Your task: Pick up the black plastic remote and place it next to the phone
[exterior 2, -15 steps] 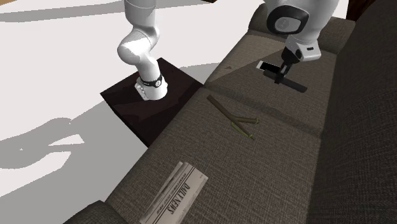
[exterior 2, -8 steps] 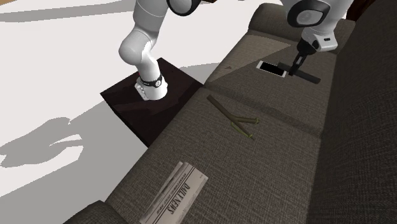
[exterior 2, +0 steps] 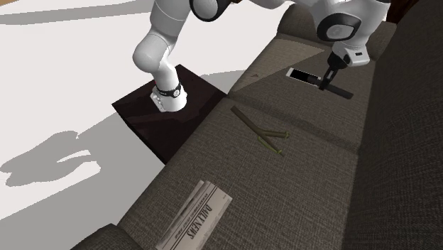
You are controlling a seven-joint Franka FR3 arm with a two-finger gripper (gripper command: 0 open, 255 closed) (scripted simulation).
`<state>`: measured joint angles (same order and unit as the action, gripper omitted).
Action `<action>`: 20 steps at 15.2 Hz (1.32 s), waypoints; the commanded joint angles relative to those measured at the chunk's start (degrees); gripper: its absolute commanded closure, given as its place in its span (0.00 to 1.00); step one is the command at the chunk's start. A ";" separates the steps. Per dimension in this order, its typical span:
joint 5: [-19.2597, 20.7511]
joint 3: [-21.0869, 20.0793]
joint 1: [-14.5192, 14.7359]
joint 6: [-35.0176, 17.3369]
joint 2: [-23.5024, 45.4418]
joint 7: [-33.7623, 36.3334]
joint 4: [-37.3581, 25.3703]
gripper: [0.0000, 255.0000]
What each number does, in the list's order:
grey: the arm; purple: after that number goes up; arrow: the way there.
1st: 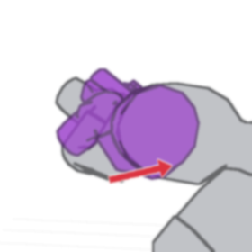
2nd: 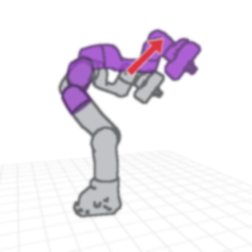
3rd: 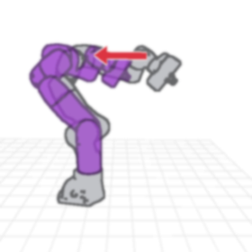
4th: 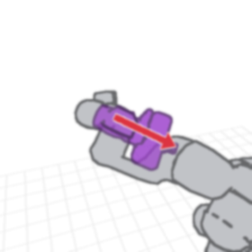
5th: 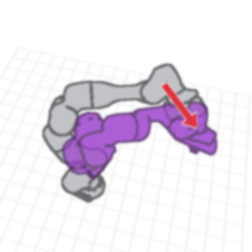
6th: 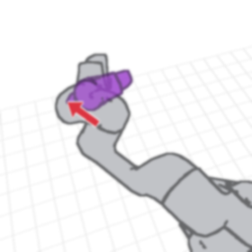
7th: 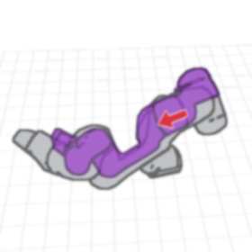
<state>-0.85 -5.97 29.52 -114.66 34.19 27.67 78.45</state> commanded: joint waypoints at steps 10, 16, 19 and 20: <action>0.10 0.11 0.00 -4.90 2.30 -0.25 2.57 1.00; 0.10 0.11 0.01 -4.90 2.30 -0.24 2.58 0.00; 0.10 0.11 0.01 -4.90 2.30 -0.24 2.57 0.00; 0.10 0.11 0.01 -4.90 2.30 -0.24 2.57 0.00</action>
<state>-0.75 -5.87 29.52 -119.56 36.49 27.43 81.02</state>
